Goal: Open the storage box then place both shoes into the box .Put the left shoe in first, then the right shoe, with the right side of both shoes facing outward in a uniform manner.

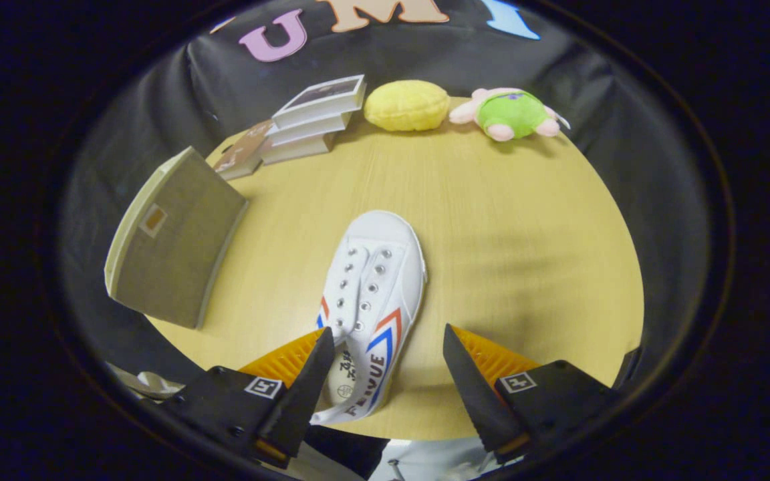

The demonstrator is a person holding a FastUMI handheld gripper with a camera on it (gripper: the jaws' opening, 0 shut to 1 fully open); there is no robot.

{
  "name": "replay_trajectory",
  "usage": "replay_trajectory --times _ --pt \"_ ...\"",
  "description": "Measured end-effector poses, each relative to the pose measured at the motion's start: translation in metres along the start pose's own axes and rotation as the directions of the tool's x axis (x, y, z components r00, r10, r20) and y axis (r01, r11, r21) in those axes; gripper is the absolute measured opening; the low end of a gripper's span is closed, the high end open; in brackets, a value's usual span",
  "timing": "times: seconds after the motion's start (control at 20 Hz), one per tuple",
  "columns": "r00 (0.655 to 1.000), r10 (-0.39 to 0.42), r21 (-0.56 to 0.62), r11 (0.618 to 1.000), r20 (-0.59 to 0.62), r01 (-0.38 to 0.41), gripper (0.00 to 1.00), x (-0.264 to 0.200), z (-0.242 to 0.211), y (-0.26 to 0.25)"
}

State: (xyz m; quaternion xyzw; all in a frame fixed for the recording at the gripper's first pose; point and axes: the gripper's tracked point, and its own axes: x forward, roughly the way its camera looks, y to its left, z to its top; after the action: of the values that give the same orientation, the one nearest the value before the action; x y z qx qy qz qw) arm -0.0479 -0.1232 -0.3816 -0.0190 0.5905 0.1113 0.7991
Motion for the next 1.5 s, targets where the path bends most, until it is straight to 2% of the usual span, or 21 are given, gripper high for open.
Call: replay_trajectory --times 0.1,0.2,0.35,0.45,0.5,0.65,0.8,1.0,1.3,1.5 --pt "1.0 0.007 -0.006 1.0 -0.026 -0.007 0.98 0.009 -0.004 -0.001" --pt "0.998 0.026 0.016 1.0 -0.051 -0.025 0.9 0.014 -0.008 -0.001" --pt "0.992 0.104 0.078 0.992 -0.071 -0.099 0.79 0.019 -0.01 0.014" --pt "0.992 0.106 0.085 0.991 -0.072 -0.1 0.64 0.019 -0.012 0.013" --pt "0.996 0.062 0.075 0.996 -0.067 -0.057 0.57 0.02 -0.012 0.005" --pt "0.995 0.07 0.156 0.986 -0.075 -0.057 0.27 0.019 -0.014 0.006" --pt "0.998 0.045 0.217 0.976 -0.049 -0.033 0.11 0.019 -0.012 0.002" --pt "0.999 0.034 0.279 0.96 -0.031 -0.025 0.1 0.012 -0.01 0.006" --pt "0.995 0.099 0.41 0.907 0.019 -0.098 0.11 -0.008 0.001 0.028" --pt "0.99 0.128 0.414 0.899 0.059 -0.141 0.1 -0.029 0.019 0.059"
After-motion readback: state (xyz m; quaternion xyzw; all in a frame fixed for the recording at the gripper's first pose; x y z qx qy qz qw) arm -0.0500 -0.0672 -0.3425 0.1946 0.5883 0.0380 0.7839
